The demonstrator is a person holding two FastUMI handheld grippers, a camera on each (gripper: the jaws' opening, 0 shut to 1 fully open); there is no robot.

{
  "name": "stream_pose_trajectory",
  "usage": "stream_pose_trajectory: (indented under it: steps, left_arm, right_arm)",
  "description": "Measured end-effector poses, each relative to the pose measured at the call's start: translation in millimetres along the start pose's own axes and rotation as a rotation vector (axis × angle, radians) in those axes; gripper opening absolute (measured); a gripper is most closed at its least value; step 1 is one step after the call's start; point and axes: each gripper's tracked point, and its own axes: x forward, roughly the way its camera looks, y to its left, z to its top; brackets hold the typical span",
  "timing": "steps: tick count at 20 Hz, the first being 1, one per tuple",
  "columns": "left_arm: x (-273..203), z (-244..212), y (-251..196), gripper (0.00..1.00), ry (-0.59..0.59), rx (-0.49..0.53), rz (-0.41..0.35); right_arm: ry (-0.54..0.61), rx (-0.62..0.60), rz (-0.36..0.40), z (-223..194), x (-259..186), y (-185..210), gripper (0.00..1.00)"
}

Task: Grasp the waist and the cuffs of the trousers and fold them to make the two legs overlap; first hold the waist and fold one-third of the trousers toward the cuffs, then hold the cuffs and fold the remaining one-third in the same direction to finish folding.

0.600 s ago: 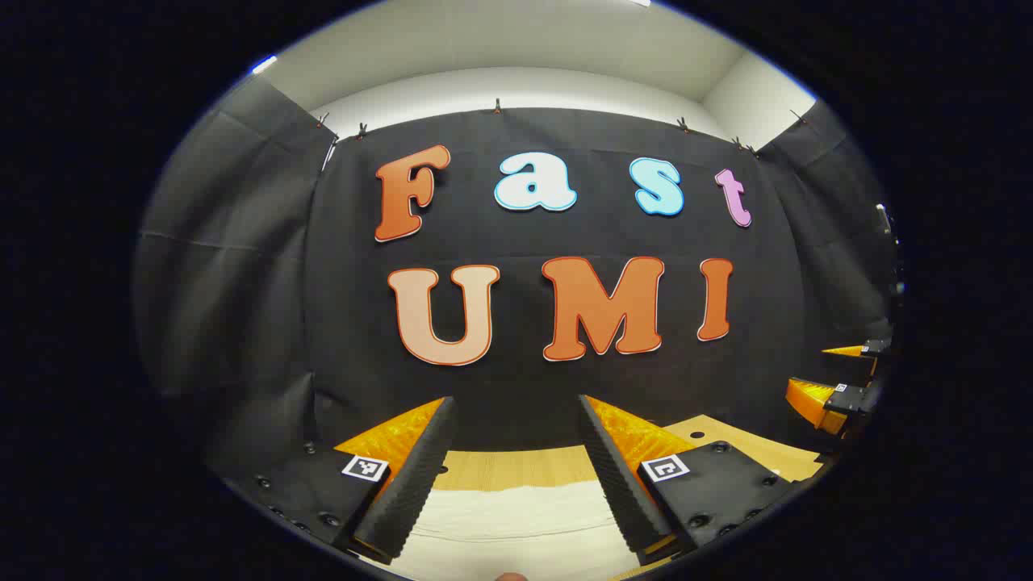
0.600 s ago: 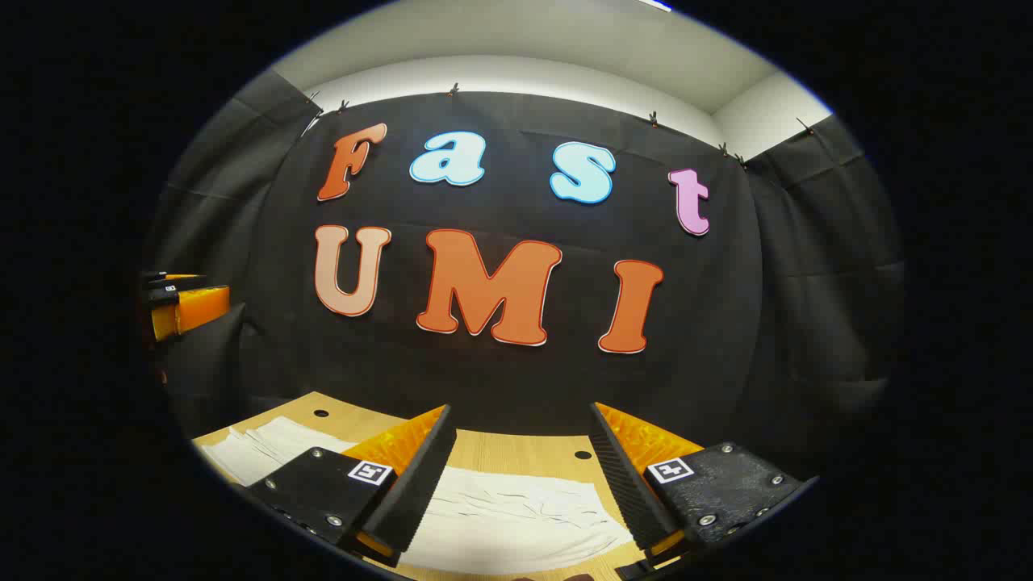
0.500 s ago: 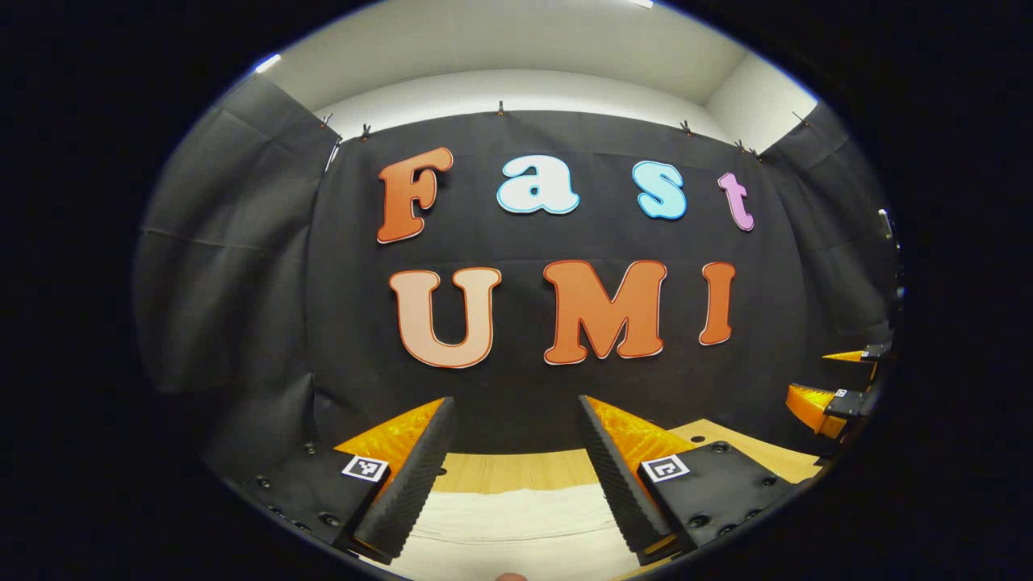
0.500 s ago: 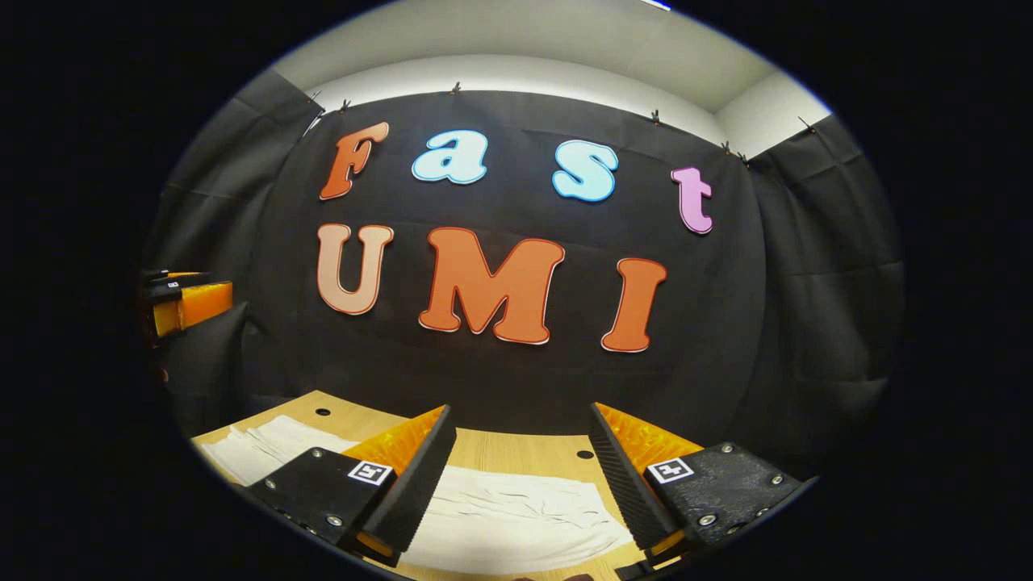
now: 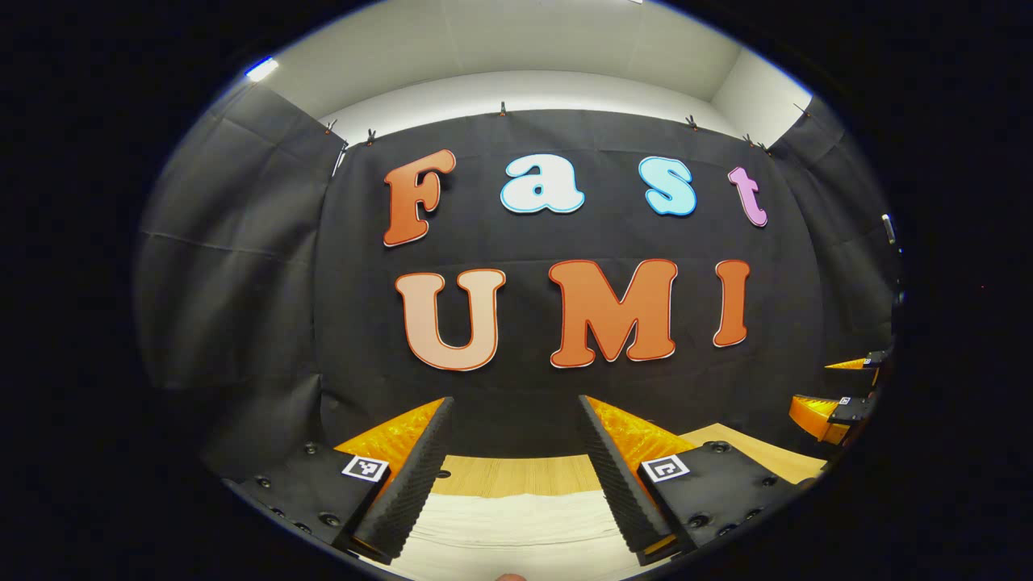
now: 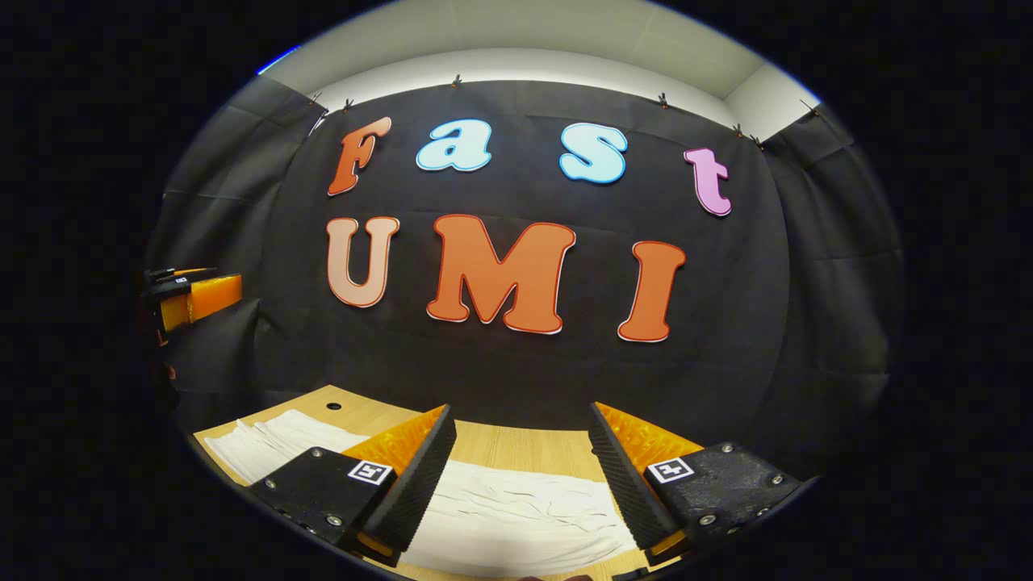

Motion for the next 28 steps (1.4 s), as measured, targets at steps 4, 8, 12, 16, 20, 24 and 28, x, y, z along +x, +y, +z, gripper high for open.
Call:
stream_pose_trajectory:
  steps: [4, 8, 12, 16, 20, 24, 28]
  left_arm:
    - [12, -15, -8, 0.98, 0.043, -0.003, 0.023]
    - [19, -53, -3, 0.98, 0.180, -0.040, 0.075]
    - [17, -95, 16, 0.98, 0.323, -0.100, 0.131]
    - [12, -142, 44, 0.98, 0.473, -0.204, 0.172]
    - [1, -191, 81, 1.00, 0.626, -0.320, 0.219]
    - [-22, -240, 107, 1.00, 0.796, -0.422, 0.234]
    - [-38, -282, 142, 1.00, 0.909, -0.490, 0.271]
  right_arm:
    - [0.024, 0.007, 0.014, -13, 11, -19, 0.99]
    - [0.139, 0.033, 0.044, -51, 22, -36, 0.99]
    - [0.260, 0.095, 0.031, -91, 27, -58, 0.99]
    - [0.441, 0.164, -0.006, -140, 31, -74, 0.99]
    - [0.595, 0.239, -0.035, -184, 27, -86, 0.99]
    - [0.695, 0.294, -0.106, -214, 24, -97, 0.98]
    - [0.773, 0.364, -0.137, -236, 25, -94, 0.96]
